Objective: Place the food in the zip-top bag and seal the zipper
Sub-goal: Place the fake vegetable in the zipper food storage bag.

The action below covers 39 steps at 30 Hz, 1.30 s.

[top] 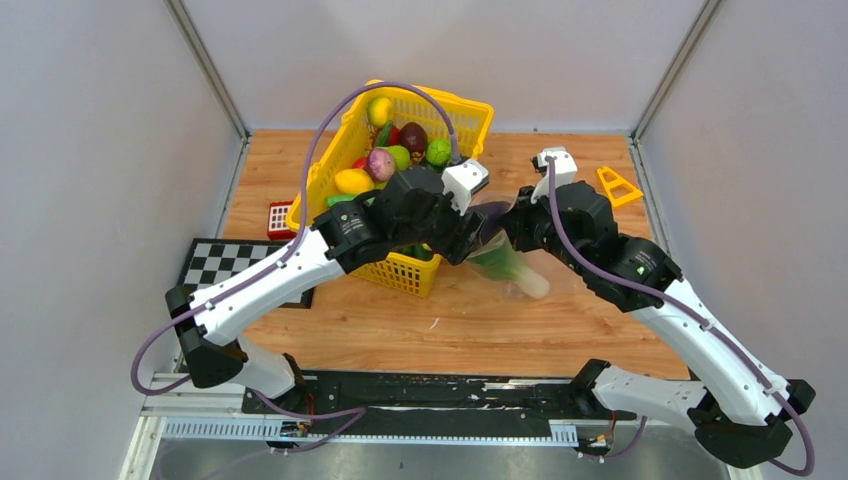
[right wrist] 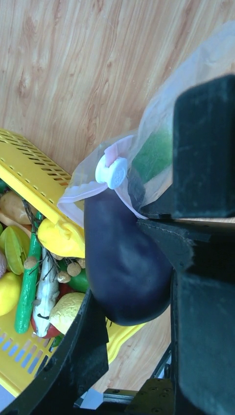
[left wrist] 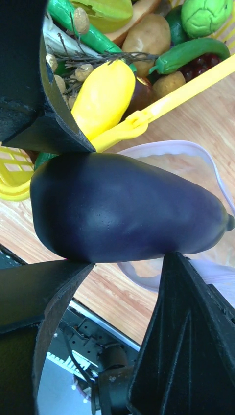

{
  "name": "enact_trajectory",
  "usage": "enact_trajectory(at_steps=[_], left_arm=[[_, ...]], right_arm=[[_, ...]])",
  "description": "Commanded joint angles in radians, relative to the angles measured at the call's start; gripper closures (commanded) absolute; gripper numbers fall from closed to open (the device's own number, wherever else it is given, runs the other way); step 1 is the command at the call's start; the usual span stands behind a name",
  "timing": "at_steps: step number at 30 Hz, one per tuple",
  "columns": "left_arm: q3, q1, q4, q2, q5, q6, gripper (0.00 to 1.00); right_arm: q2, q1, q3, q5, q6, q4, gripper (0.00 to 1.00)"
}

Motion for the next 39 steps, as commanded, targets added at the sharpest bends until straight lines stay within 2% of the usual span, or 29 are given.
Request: enact_trajectory(at_steps=[1, 9, 13, 17, 26, 30, 33, 35, 39], left_arm=[[0.098, -0.008, -0.077, 0.028, 0.071, 0.101, 0.69], [0.145, -0.008, -0.155, 0.042, 0.172, 0.246, 0.69], [0.141, -0.008, -0.201, 0.022, 0.183, 0.302, 0.70], [0.130, -0.008, -0.196, 0.003, 0.245, 0.336, 0.71], [0.137, -0.008, -0.086, 0.038, 0.255, 0.255, 0.69], [0.155, -0.007, -0.094, 0.065, 0.280, 0.243, 0.62], [0.133, -0.008, -0.056, 0.063, 0.268, 0.211, 0.52], [0.095, -0.007, -0.008, 0.040, 0.265, 0.196, 0.38], [0.012, -0.008, 0.093, -0.012, 0.244, 0.147, 0.20]], right_arm=[[-0.015, 0.000, -0.009, -0.045, -0.016, 0.082, 1.00], [-0.078, 0.000, -0.048, -0.228, -0.236, 0.133, 1.00], [-0.101, 0.000, -0.045, -0.202, -0.313, 0.108, 1.00], [-0.091, 0.000, -0.041, -0.304, -0.379, 0.101, 1.00], [-0.087, 0.000, -0.066, -0.390, -0.319, 0.146, 1.00], [-0.102, -0.001, -0.090, -0.351, -0.285, 0.164, 1.00], [-0.129, -0.001, -0.113, -0.295, -0.255, 0.198, 1.00], [-0.145, 0.000, -0.133, -0.273, -0.239, 0.223, 1.00], [-0.166, -0.001, -0.166, -0.214, -0.204, 0.252, 1.00]])
